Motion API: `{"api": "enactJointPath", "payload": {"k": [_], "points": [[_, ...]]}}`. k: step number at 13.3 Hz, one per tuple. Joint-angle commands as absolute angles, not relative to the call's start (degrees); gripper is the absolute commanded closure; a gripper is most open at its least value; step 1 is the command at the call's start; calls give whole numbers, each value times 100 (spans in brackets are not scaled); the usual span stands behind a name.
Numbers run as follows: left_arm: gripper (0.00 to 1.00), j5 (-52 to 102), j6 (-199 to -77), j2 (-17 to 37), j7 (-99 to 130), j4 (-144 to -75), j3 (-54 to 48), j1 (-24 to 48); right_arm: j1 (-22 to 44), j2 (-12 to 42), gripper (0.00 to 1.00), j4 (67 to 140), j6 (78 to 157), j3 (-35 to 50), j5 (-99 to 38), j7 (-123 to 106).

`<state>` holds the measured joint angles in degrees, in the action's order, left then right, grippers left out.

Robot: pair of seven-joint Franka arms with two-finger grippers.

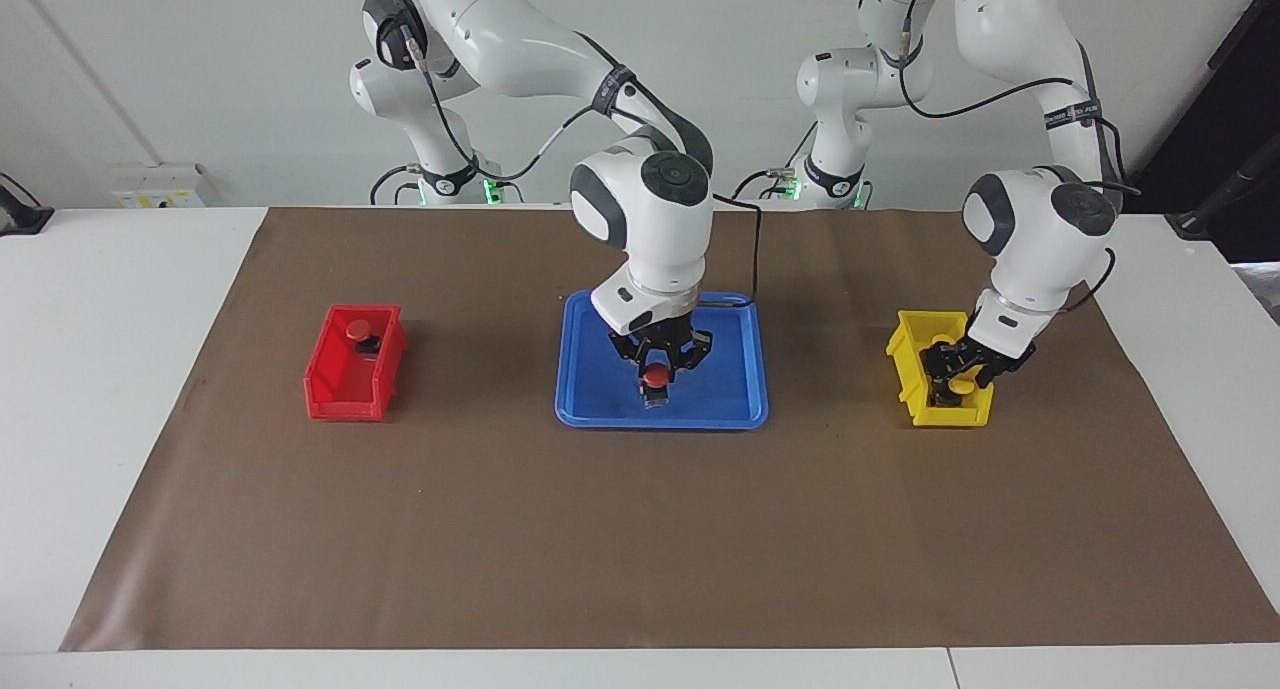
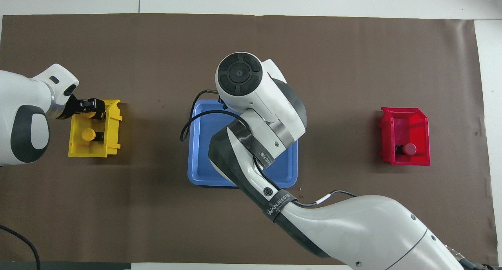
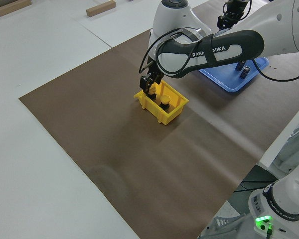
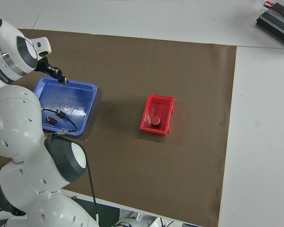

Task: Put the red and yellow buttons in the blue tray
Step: 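Carry the red button into the blue tray with the right gripper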

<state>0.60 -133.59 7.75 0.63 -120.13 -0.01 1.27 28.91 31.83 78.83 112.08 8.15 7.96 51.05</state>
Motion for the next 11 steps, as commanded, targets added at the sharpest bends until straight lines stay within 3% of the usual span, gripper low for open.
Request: {"api": "enactJointPath", "payload": {"k": [1,3,4,5,6,7,8,9,10,11], "points": [[30,-18,-13544,729,185,-12199,35,185,2865,2971,86,8444,11618,817,791,5273],[38,-18,-13544,729,176,-12208,35,176,2865,2857,85,8744,11672,844,791,5309],[56,-18,-13535,721,184,-12208,35,176,2865,2804,85,8841,11663,852,782,5335],[88,-18,-13518,721,176,-12208,35,150,2874,2778,85,8920,11663,861,747,5405],[98,-18,-13500,721,184,-12191,35,141,2926,2751,85,9008,11680,870,730,5475],[99,9,-13404,729,185,-12112,35,123,2953,2707,81,9096,11724,879,729,5502],[99,17,-13116,747,185,-11920,35,158,2962,2698,72,9140,11846,879,712,5572],[99,18,-12626,782,185,-11587,35,167,2953,2698,42,9132,11856,879,712,5642],[99,26,-12090,782,185,-11227,35,167,2927,2698,4,9045,11769,879,721,5643],[99,35,-11563,782,193,-10850,35,176,2866,2690,0,8879,11664,870,729,5616]]}}
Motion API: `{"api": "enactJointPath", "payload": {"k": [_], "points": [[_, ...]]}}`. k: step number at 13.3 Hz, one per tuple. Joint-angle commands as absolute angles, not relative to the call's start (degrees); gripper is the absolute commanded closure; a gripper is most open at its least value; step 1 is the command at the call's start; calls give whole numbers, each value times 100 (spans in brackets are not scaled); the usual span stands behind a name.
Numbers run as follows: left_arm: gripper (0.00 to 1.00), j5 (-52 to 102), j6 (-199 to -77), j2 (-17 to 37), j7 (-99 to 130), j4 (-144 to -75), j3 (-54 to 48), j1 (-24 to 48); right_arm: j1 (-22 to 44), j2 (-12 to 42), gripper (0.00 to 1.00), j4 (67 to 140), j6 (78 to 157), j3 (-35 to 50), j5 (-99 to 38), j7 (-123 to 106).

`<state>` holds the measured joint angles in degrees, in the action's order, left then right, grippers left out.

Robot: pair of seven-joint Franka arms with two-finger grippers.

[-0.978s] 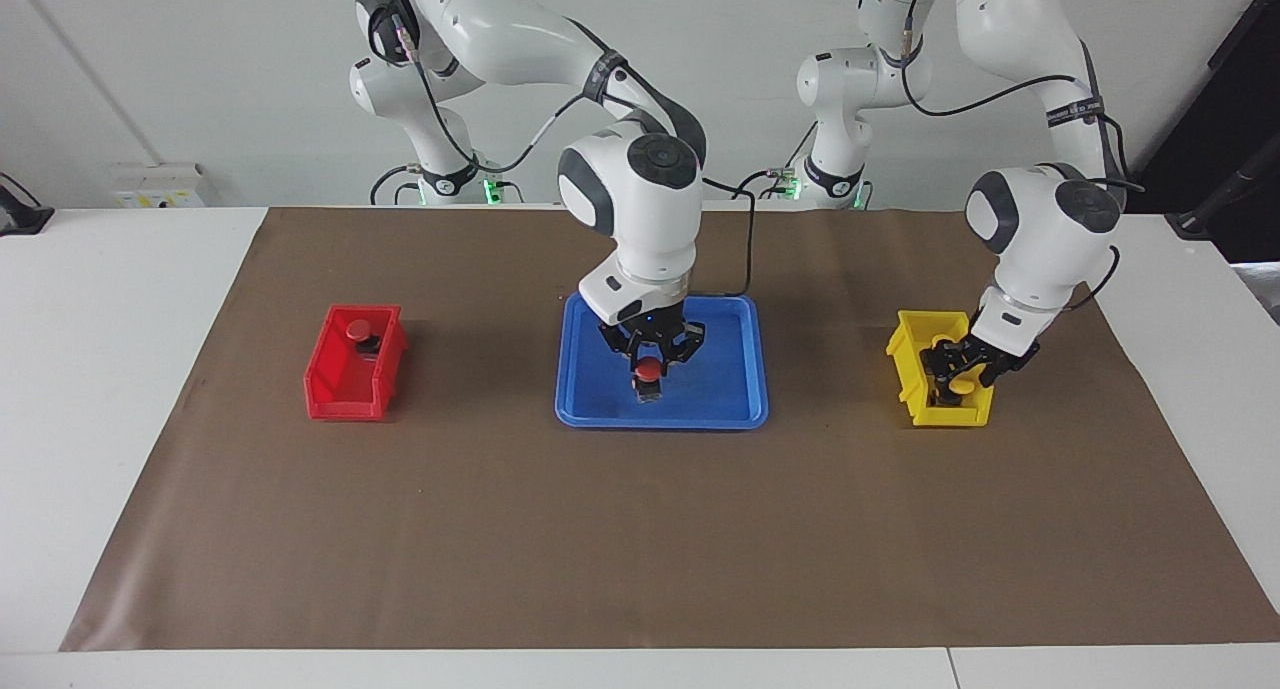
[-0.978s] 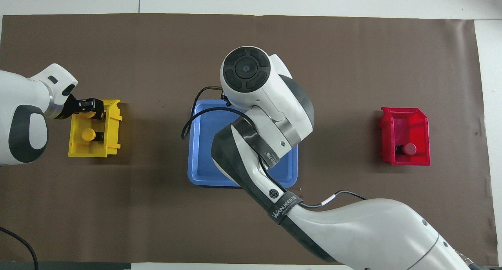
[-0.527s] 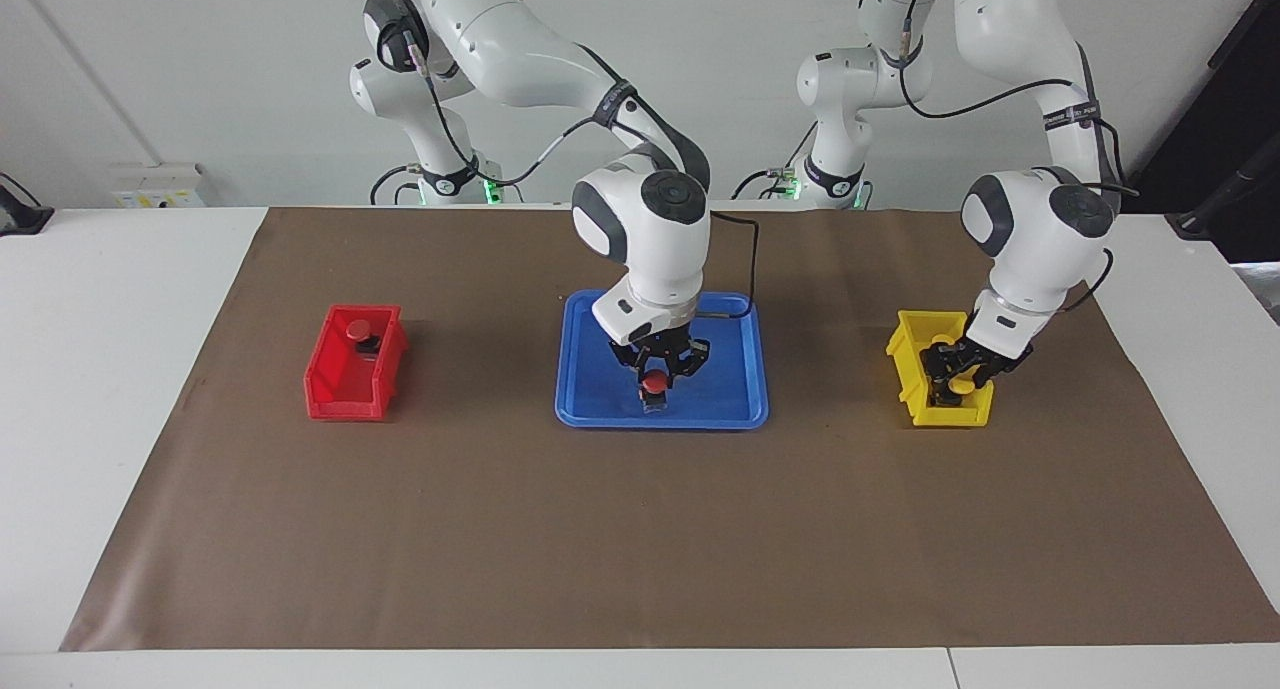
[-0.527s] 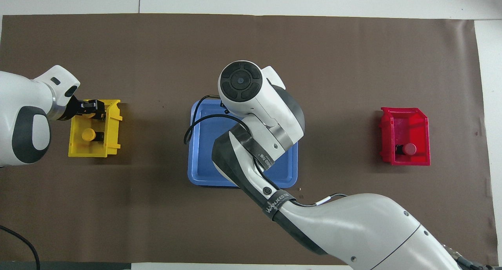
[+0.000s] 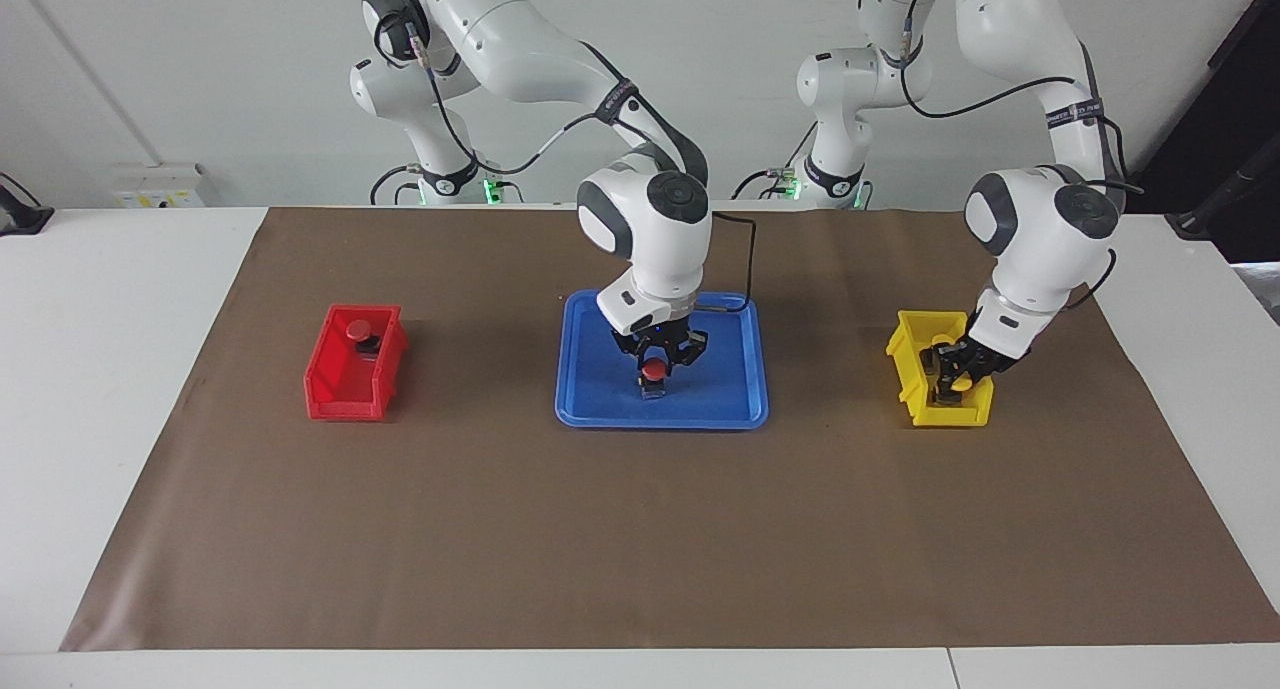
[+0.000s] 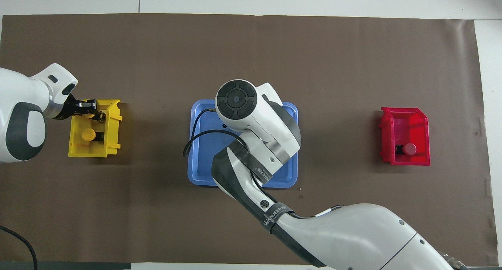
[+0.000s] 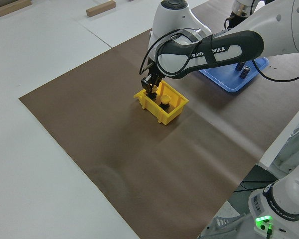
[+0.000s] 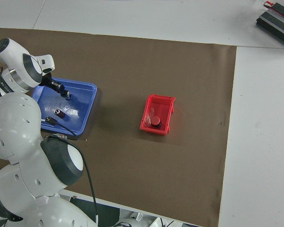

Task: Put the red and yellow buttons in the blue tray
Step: 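Carry the red button into the blue tray with the right gripper, then place a yellow button in the tray with the left gripper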

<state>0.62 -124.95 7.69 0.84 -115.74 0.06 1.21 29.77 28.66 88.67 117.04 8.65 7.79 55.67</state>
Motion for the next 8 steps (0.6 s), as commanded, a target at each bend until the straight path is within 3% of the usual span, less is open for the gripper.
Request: {"api": "enactJointPath", "payload": {"k": [1,4,6,8], "points": [[99,70,-11018,817,193,-10411,26,184,2770,2681,0,8659,11463,870,738,5581],[99,403,-10494,870,655,-9827,-8,499,1990,1964,0,8673,10804,879,712,4366],[99,404,-10861,870,2171,-9931,-9,1384,1068,1016,3,9557,10469,879,416,2961],[99,413,-11467,853,3492,-10177,-9,2307,224,-56,4,10997,10843,879,-156,1632]]}}
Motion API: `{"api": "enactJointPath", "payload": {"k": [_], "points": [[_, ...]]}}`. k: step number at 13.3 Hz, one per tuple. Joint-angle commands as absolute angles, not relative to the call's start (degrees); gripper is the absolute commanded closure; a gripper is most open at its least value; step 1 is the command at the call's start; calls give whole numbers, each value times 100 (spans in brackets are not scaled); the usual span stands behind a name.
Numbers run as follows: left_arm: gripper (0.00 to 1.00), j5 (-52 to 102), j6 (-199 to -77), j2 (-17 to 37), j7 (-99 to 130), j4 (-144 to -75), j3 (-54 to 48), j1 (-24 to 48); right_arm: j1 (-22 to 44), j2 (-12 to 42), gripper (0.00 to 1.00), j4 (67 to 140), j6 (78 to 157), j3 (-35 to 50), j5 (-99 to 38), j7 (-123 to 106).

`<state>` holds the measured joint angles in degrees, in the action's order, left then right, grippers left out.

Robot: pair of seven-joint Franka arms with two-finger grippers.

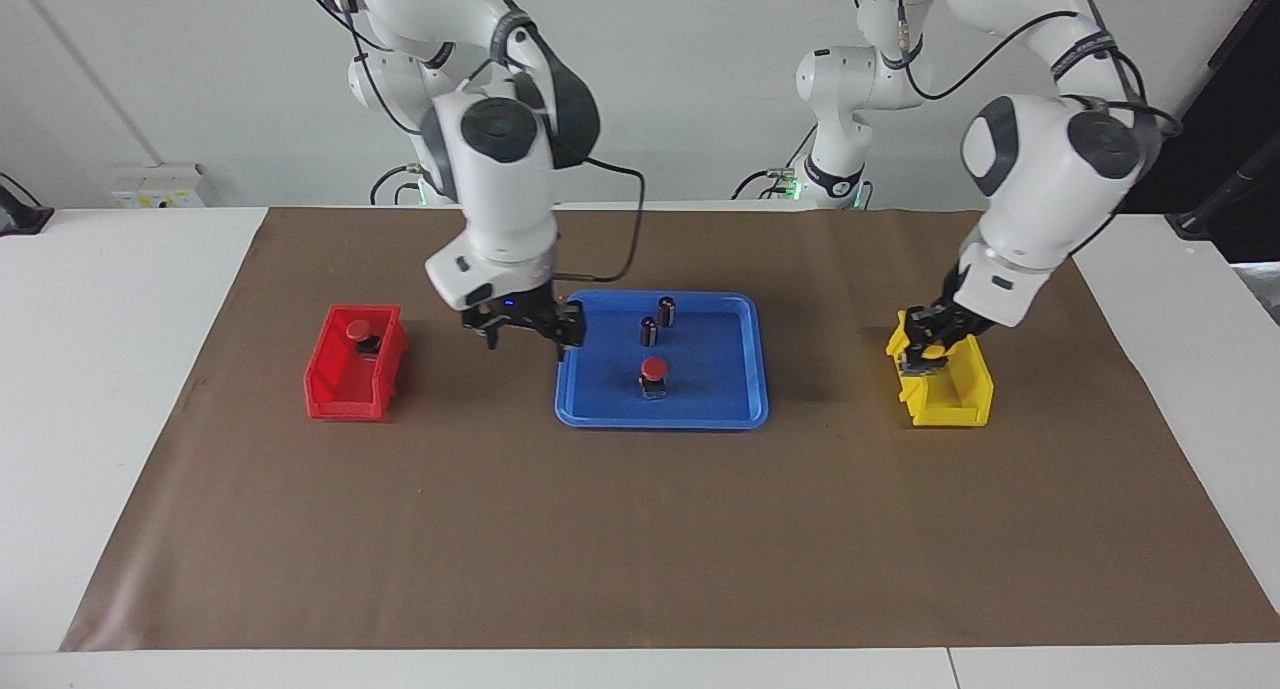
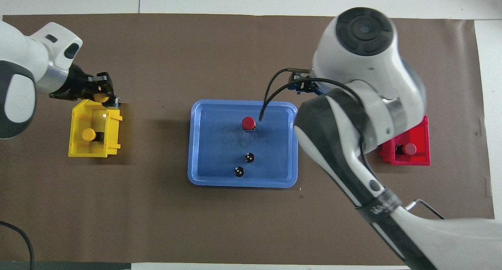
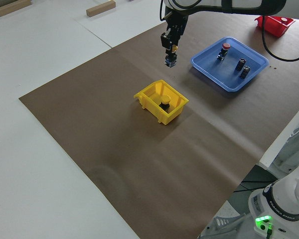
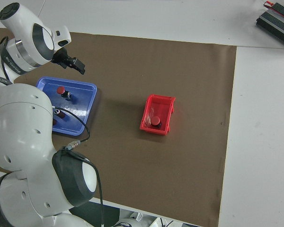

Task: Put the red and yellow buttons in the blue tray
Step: 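Place a yellow button in the tray with the left gripper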

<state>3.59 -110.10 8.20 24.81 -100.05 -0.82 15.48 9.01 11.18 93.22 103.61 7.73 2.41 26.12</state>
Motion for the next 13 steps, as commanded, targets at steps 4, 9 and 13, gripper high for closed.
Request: {"api": "enactJointPath", "payload": {"k": [4,9,13], "points": [[99,422,-12434,896,4218,-10871,-18,3207,-974,-974,16,12759,11774,844,-202,-462],[99,422,-13157,1484,4578,-10890,-18,3454,-1467,-844,24,13270,12416,835,-202,-1528],[98,431,-13368,1766,4886,-10881,-18,3717,-1476,-722,31,13517,12972,835,-202,-1591]]}}
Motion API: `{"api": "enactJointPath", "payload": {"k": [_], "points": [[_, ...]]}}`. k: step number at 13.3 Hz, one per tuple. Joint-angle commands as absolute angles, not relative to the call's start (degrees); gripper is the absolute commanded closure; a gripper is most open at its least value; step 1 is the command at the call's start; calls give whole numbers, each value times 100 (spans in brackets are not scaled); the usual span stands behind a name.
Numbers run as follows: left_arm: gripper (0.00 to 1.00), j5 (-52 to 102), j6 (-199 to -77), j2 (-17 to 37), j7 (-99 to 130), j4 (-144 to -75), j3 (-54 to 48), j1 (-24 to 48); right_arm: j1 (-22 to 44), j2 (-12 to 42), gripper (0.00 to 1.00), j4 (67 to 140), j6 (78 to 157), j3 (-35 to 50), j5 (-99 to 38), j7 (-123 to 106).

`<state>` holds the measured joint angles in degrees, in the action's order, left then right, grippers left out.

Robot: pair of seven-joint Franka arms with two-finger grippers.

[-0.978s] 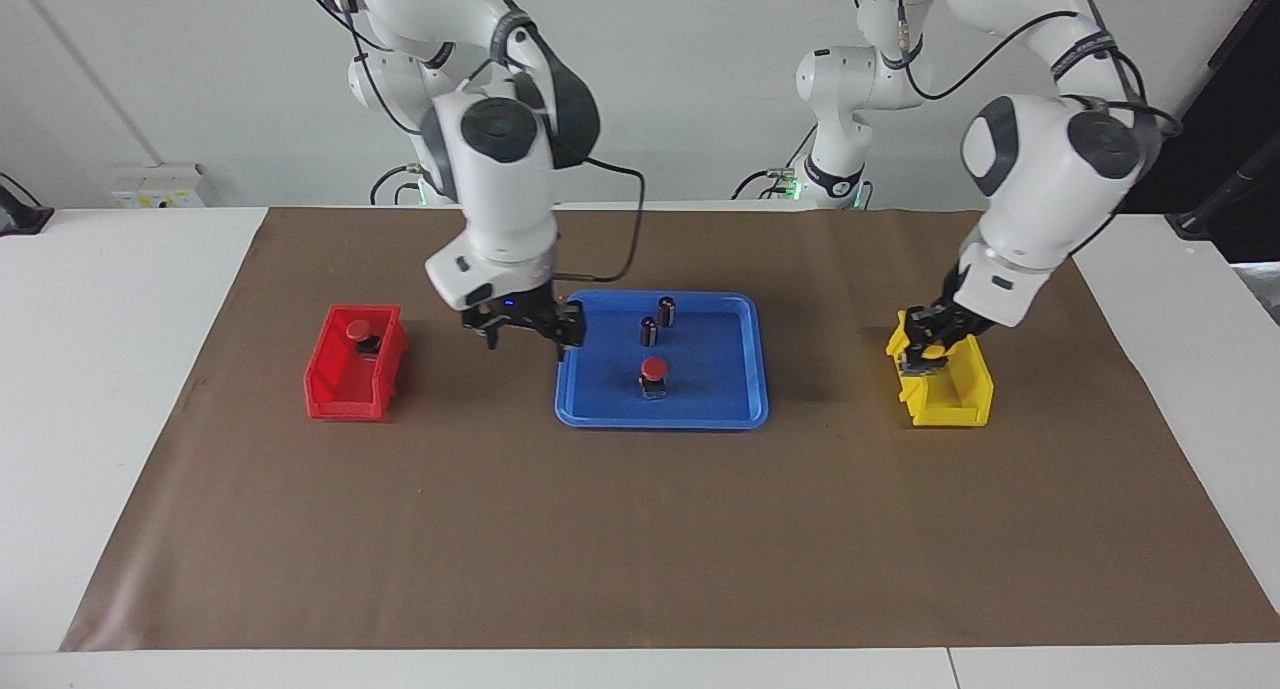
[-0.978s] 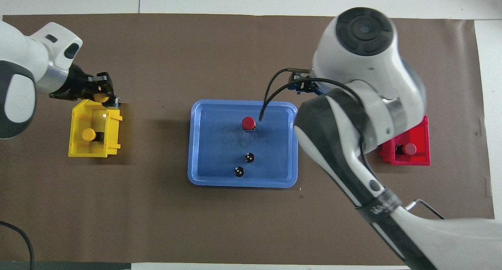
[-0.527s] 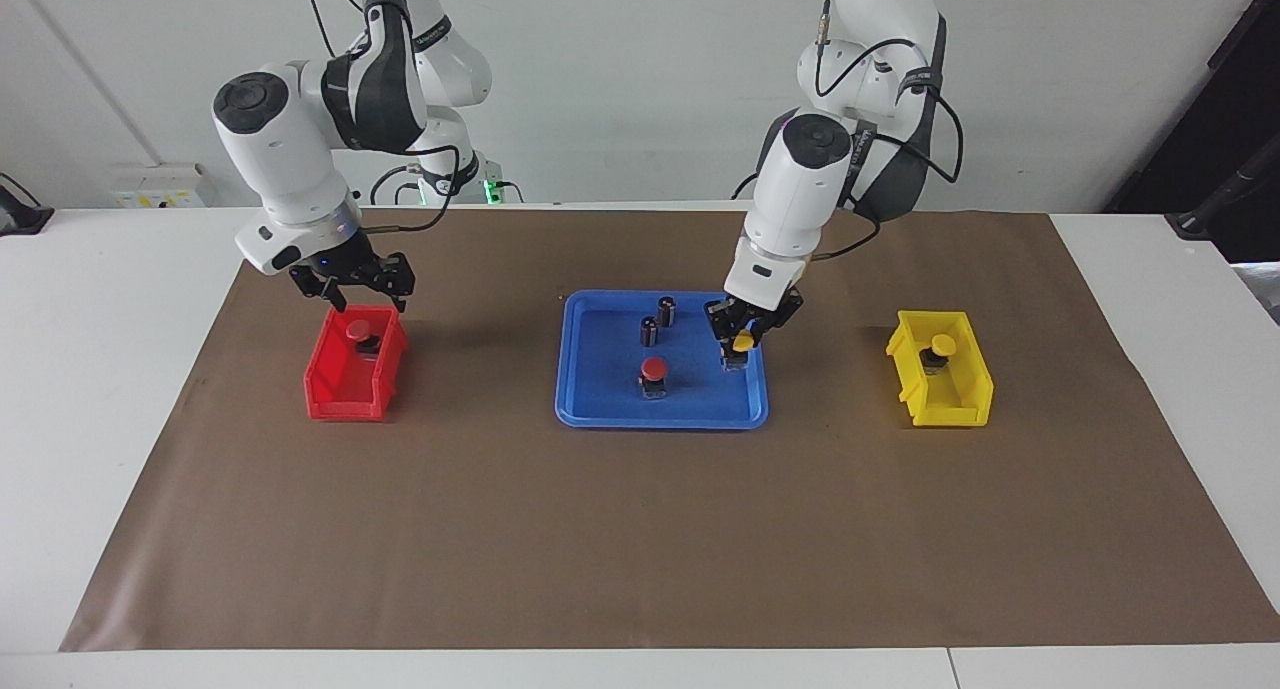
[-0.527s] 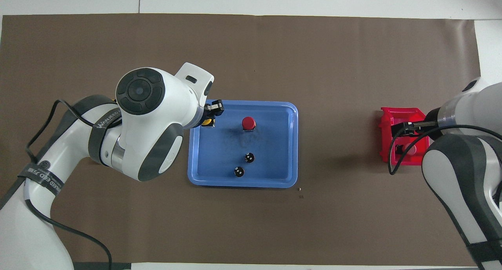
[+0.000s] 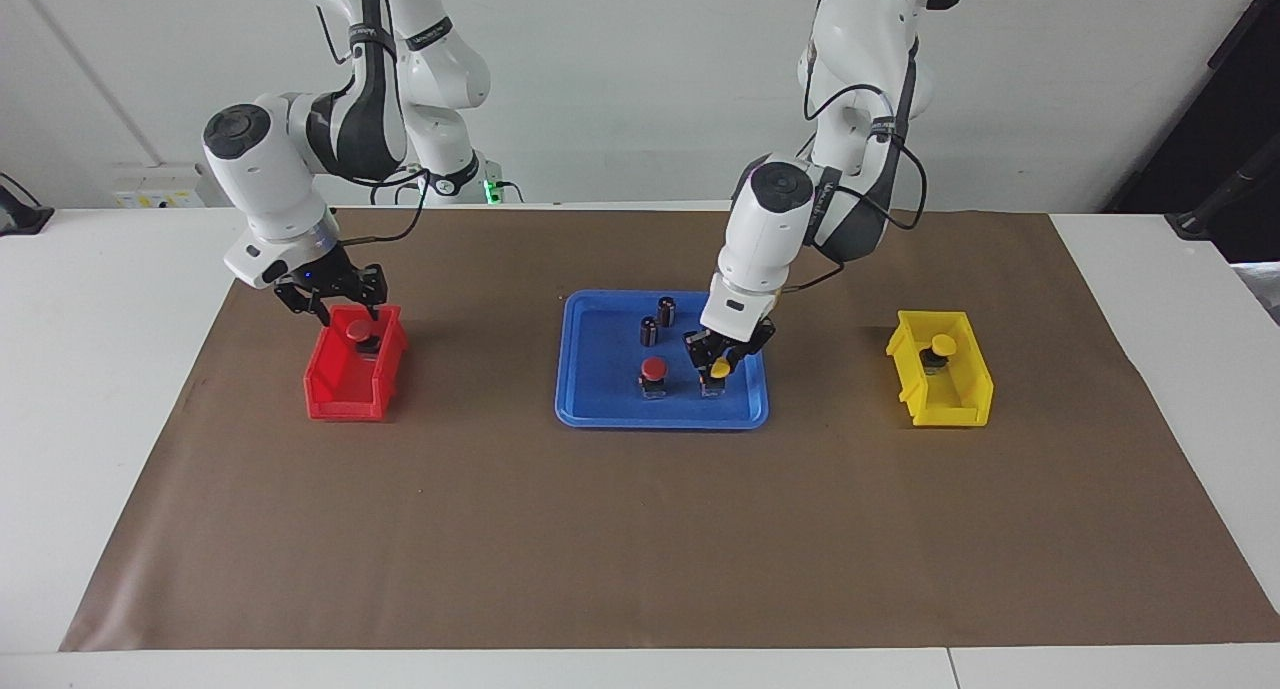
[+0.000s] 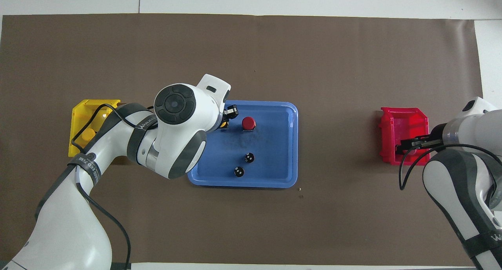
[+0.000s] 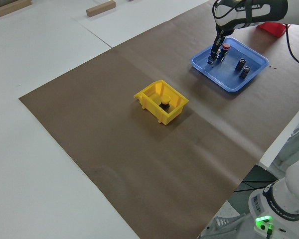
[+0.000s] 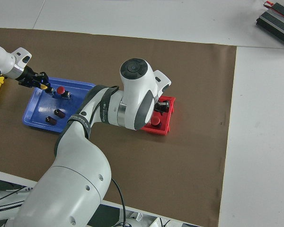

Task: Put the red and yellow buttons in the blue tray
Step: 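Place a yellow button in the tray with the left gripper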

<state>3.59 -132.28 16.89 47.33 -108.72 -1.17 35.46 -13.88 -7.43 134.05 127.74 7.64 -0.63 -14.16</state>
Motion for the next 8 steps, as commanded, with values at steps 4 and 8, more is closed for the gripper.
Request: {"api": "enactJointPath", "payload": {"k": [4,8], "points": [[43,422,-13333,1784,4825,-10846,-9,3674,-1494,-695,34,13755,13359,835,-202,-1608],[37,422,-12983,1688,4825,-10680,9,3630,-1573,-589,34,13991,13674,835,-202,-1705]]}}
